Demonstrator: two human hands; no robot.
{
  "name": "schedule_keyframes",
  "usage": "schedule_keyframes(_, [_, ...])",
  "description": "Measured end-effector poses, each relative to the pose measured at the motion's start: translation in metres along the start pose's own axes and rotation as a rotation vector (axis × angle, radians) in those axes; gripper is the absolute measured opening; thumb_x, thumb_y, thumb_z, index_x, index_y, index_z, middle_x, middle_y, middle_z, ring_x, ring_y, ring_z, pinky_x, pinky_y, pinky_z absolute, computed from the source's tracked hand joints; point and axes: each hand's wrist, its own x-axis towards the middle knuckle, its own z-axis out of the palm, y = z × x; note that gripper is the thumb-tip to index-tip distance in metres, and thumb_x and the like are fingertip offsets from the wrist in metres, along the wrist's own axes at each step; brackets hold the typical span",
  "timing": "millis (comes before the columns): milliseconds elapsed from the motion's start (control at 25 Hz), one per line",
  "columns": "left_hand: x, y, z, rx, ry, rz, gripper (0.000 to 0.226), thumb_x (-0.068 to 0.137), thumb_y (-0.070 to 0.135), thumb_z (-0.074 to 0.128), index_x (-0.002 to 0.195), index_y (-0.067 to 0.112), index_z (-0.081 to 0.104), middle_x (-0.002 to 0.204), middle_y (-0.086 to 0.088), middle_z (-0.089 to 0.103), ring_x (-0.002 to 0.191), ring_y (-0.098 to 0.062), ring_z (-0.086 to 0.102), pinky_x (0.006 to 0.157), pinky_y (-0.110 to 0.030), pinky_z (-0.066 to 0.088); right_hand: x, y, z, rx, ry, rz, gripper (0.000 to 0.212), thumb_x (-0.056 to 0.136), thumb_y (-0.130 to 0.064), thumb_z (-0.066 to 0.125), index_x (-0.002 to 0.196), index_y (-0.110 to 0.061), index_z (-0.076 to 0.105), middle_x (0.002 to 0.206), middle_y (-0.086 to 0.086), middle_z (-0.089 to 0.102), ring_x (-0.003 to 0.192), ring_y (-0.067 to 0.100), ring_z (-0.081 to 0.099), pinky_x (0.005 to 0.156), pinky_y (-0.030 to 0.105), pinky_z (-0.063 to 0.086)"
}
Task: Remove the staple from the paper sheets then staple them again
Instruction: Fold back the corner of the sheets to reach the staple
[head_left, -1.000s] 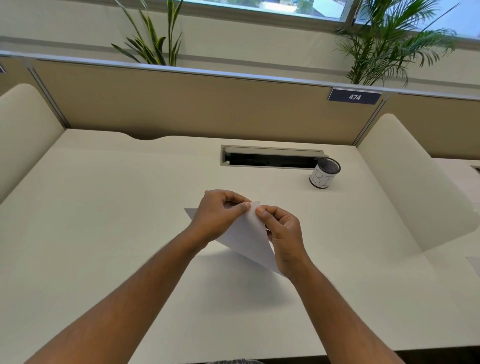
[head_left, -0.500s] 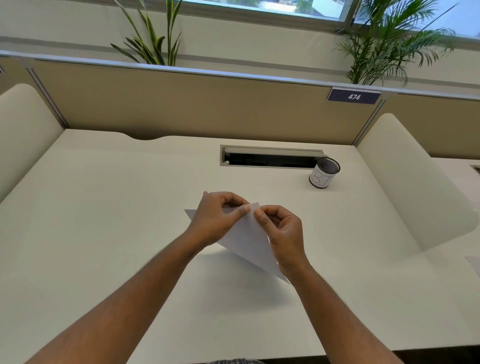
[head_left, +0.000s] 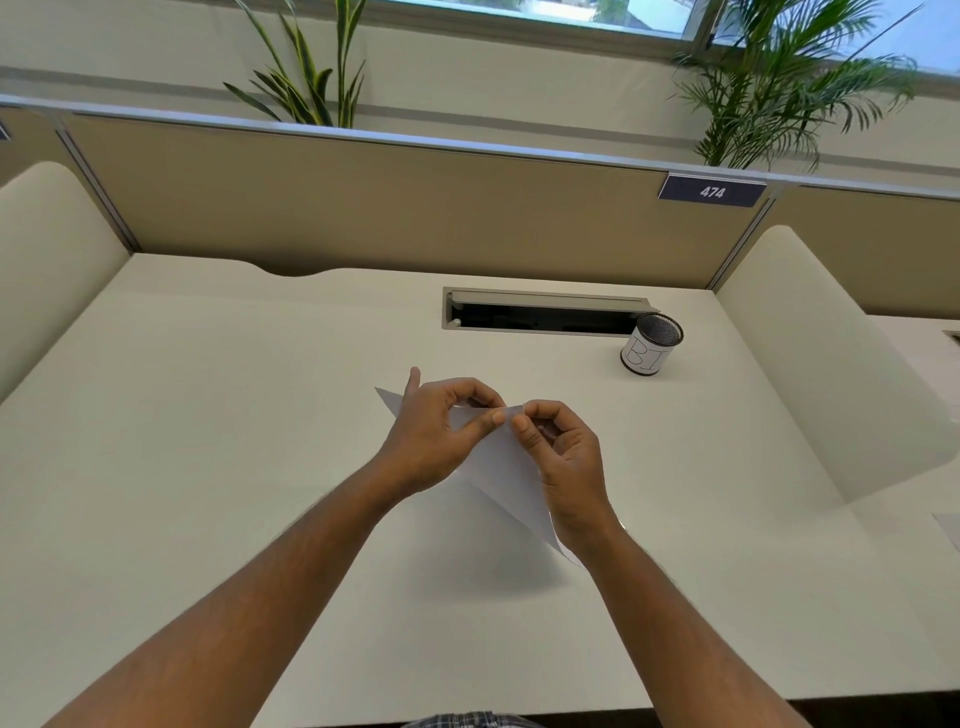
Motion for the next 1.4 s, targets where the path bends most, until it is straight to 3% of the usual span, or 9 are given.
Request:
schedule_keyframes(160, [-0.001, -0.001, 0.004, 0.040, 0.022, 0.024, 0.007, 0.092, 0.039, 0.067, 0.093, 0.031, 0.068, 0.093, 0.017, 0.071, 0.096, -0.005, 0.067, 0.126, -0.047, -0.004, -0.001, 0.000, -0.001, 0.027, -0.029, 0.022, 0.014, 0.094, -0.028, 0.069, 0.102, -0.017, 0.069, 0.107, 0.009, 0.070, 0.098, 0.024, 0.064, 0.088, 0.051, 0.054])
schedule_keyframes(440, [-0.002, 0.005, 0.003, 0.011, 0.122, -0.028, 0.011, 0.089, 0.034, 0.072, 0.093, 0.024, 0.074, 0.095, 0.010, 0.075, 0.092, -0.007, 0.068, 0.123, -0.038, -0.001, -0.006, -0.007, 0.002, -0.009, 0.004, 0.014, 0.017, 0.087, -0.037, 0.069, 0.102, -0.029, 0.073, 0.104, -0.012, 0.076, 0.095, 0.008, 0.069, 0.086, 0.033, 0.056])
schedule_keyframes(600, [-0.003, 0.007, 0.004, -0.035, 0.091, -0.050, 0.009, 0.089, 0.033, 0.072, 0.087, 0.024, 0.073, 0.088, 0.012, 0.073, 0.088, -0.007, 0.068, 0.118, -0.028, 0.002, -0.005, -0.007, 0.002, 0.004, 0.006, 0.040, 0.009, 0.095, -0.027, 0.070, 0.100, -0.024, 0.075, 0.101, -0.004, 0.077, 0.090, 0.008, 0.068, 0.081, 0.033, 0.055])
schedule_keyframes(720, [-0.003, 0.006, 0.005, -0.093, 0.073, -0.101, 0.011, 0.089, 0.034, 0.073, 0.087, 0.023, 0.075, 0.092, 0.005, 0.074, 0.097, -0.016, 0.066, 0.112, -0.021, 0.028, -0.006, -0.010, 0.003, 0.008, 0.000, 0.083, 0.010, 0.096, -0.028, 0.068, 0.098, -0.022, 0.075, 0.098, -0.004, 0.077, 0.086, 0.006, 0.067, 0.078, 0.032, 0.052])
schedule_keyframes(840, [-0.002, 0.005, 0.007, -0.105, 0.066, -0.145, 0.015, 0.088, 0.037, 0.073, 0.091, 0.023, 0.076, 0.095, 0.004, 0.073, 0.103, -0.017, 0.063, 0.100, -0.043, 0.051, -0.005, -0.009, 0.001, 0.023, -0.008, 0.122, 0.014, 0.095, -0.033, 0.069, 0.097, -0.022, 0.076, 0.098, -0.002, 0.076, 0.089, 0.012, 0.066, 0.080, 0.038, 0.051])
schedule_keyframes(1000, [-0.002, 0.003, 0.007, -0.025, 0.098, -0.050, 0.011, 0.088, 0.038, 0.073, 0.093, 0.028, 0.073, 0.095, 0.015, 0.073, 0.097, 0.001, 0.063, 0.119, -0.056, 0.026, -0.007, -0.008, -0.001, 0.030, 0.011, 0.060, 0.013, 0.090, -0.030, 0.076, 0.095, -0.019, 0.077, 0.095, 0.002, 0.078, 0.088, 0.016, 0.069, 0.079, 0.036, 0.053])
schedule_keyframes(1080, [-0.006, 0.001, 0.014, 0.098, 0.226, 0.031, 0.025, 0.086, 0.039, 0.075, 0.108, 0.029, 0.067, 0.109, 0.013, 0.068, 0.103, 0.007, 0.053, 0.114, -0.049, 0.036, -0.007, -0.007, 0.001, -0.002, 0.108, -0.010, 0.007, 0.090, -0.024, 0.078, 0.093, -0.017, 0.076, 0.092, 0.001, 0.078, 0.084, 0.012, 0.070, 0.076, 0.028, 0.055])
schedule_keyframes(1200, [-0.018, 0.003, 0.026, 0.125, 0.491, 0.058, 0.039, 0.083, 0.038, 0.076, 0.114, 0.023, 0.057, 0.116, 0.003, 0.060, 0.107, -0.007, 0.047, 0.090, -0.024, 0.049, -0.005, -0.006, 0.006, -0.050, 0.263, -0.094, 0.005, 0.091, -0.022, 0.078, 0.094, -0.019, 0.075, 0.090, -0.003, 0.078, 0.084, 0.010, 0.071, 0.072, 0.022, 0.055])
schedule_keyframes(1400, [-0.028, 0.015, 0.036, -0.243, 0.240, 0.009, 0.025, 0.093, 0.028, 0.069, 0.115, 0.016, 0.069, 0.109, 0.004, 0.073, 0.100, -0.011, 0.069, 0.086, -0.031, 0.061, -0.006, -0.010, 0.013, -0.162, 0.280, -0.243, 0.011, 0.091, -0.022, 0.077, 0.102, -0.019, 0.077, 0.095, -0.006, 0.077, 0.092, 0.014, 0.074, 0.068, 0.024, 0.059])
